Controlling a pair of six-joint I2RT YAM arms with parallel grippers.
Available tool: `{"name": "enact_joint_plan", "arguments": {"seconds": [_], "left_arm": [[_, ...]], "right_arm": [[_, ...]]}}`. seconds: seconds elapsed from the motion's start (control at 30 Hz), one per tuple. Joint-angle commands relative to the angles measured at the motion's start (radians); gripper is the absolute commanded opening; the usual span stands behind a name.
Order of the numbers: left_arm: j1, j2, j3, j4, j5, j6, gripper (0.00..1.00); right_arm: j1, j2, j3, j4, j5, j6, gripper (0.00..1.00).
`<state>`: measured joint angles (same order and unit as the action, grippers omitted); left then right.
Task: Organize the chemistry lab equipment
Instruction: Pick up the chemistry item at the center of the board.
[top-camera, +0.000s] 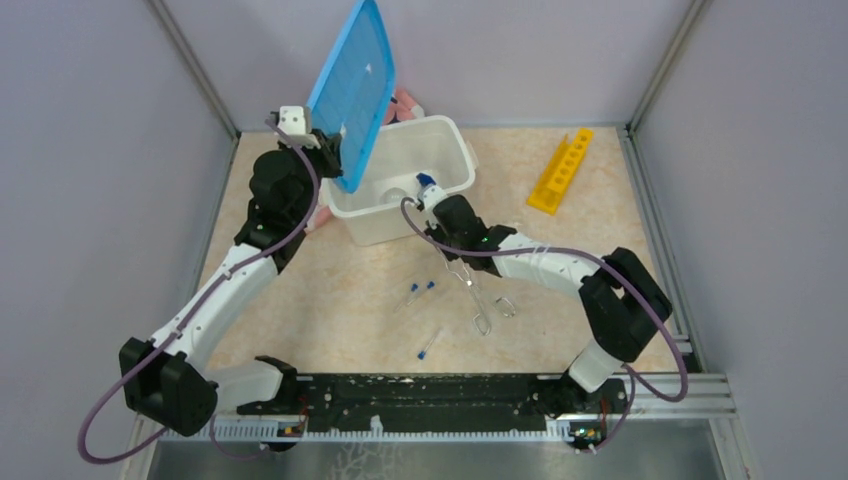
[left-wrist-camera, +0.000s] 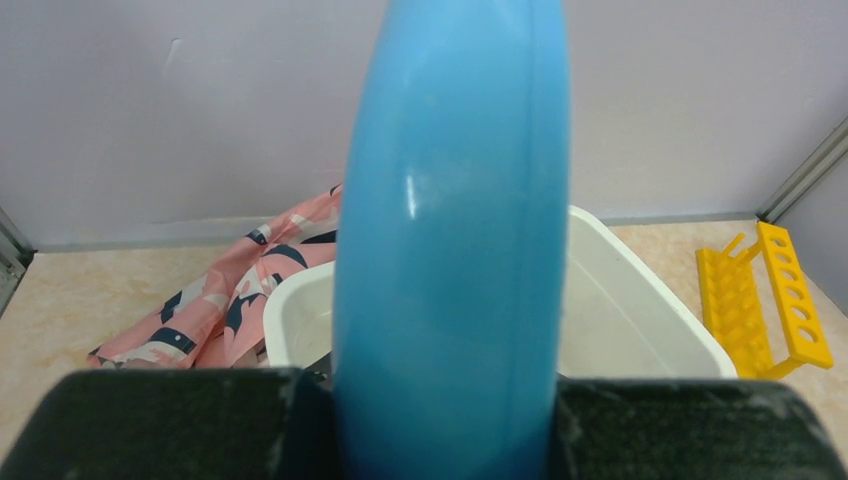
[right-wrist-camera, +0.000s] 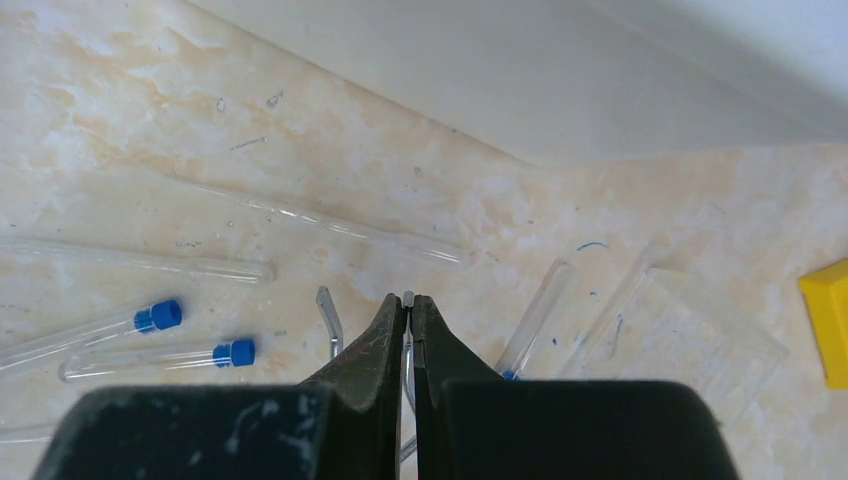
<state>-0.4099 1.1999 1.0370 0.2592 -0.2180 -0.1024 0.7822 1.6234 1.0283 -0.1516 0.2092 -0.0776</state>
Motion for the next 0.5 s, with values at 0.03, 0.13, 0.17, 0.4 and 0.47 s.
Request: {"name": "enact_joint_plan", "arguments": {"seconds": [0.03, 0.13, 0.17, 0.4, 0.47], "left_arm": [[-0.007, -0.045, 0.059, 0.038, -0.004, -0.016, 0.0], [-0.007, -0.049, 0.07, 0.029, -0.007, -0.02, 0.0], [-0.008, -0.05, 0.074, 0.026, -0.008, -0.02, 0.0], [-0.01, -0.059, 0.101, 0.009, -0.021, -0.017, 0.0], [-0.01, -0.058, 0.112, 0.001, -0.022, -0.013, 0.0]], "right_arm": [[-0.001, -0.119, 0.066, -0.025, 0.034, -0.007, 0.0], [0.001, -0.159, 0.085, -0.044, 0.037, -0.008, 0.0], [0.002, -0.173, 0.093, -0.049, 0.041, -0.008, 0.0], [0.009, -0.234, 0.208, -0.084, 0.061, -0.018, 0.0], [0.01, -0.231, 0.257, -0.1, 0.066, -0.025, 0.0]]}}
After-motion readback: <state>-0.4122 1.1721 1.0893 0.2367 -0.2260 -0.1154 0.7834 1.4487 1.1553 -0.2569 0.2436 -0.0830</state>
